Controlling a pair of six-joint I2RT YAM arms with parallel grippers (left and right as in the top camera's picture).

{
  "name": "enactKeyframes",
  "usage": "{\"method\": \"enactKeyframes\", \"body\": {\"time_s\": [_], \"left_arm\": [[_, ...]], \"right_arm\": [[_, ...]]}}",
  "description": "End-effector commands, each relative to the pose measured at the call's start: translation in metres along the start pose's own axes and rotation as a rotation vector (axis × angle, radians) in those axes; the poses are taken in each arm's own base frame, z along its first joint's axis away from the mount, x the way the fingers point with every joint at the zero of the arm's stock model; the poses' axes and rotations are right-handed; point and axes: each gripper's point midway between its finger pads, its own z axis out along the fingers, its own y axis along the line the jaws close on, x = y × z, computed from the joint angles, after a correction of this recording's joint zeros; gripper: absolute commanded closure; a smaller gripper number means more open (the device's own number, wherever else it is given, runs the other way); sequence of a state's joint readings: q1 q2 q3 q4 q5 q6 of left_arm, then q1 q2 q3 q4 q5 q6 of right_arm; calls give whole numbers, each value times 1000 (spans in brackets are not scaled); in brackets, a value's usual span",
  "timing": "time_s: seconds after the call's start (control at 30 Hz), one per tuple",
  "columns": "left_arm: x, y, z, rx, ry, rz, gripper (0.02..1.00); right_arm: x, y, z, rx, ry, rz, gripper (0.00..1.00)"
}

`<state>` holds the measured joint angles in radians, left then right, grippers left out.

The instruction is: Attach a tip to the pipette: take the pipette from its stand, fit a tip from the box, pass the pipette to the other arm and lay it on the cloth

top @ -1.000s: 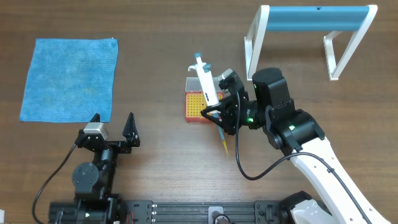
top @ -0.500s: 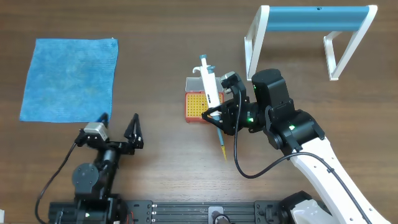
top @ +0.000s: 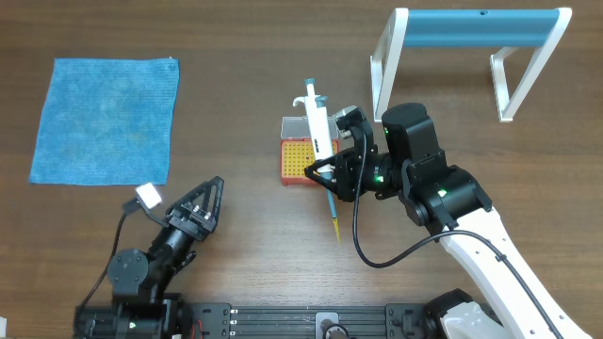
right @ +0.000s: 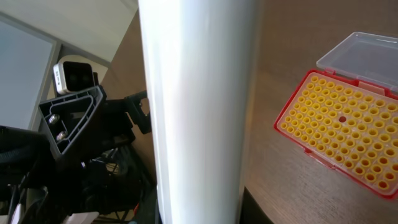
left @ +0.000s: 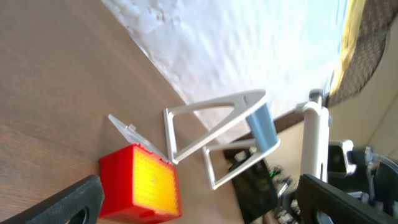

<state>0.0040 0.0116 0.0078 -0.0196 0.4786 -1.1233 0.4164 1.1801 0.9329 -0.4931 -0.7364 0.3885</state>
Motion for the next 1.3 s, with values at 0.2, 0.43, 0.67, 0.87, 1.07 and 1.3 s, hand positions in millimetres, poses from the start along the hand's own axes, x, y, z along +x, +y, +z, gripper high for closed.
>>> {"method": "enactKeyframes", "body": {"time_s": [0.2, 0.43, 0.67, 0.87, 1.07, 1.3], "left_arm": [[-31, -24, 3, 60, -118, -111, 23], [-67, -61, 44, 61, 24, 64, 23], [-17, -89, 66, 277, 610, 61, 23], [10, -139, 52, 563, 723, 311, 18], [47, -155, 70, 601, 737, 287, 18], [30, -164, 86, 597, 586, 326, 18]], "right_arm": [[-1, 5, 0, -20, 0, 4, 921], [-1, 5, 0, -20, 0, 5, 921], [-1, 5, 0, -21, 0, 5, 921], [10, 42, -5, -234, 66, -7, 921], [25, 86, -2, -410, 132, -97, 921], [28, 90, -1, -419, 144, -101, 921]]}}
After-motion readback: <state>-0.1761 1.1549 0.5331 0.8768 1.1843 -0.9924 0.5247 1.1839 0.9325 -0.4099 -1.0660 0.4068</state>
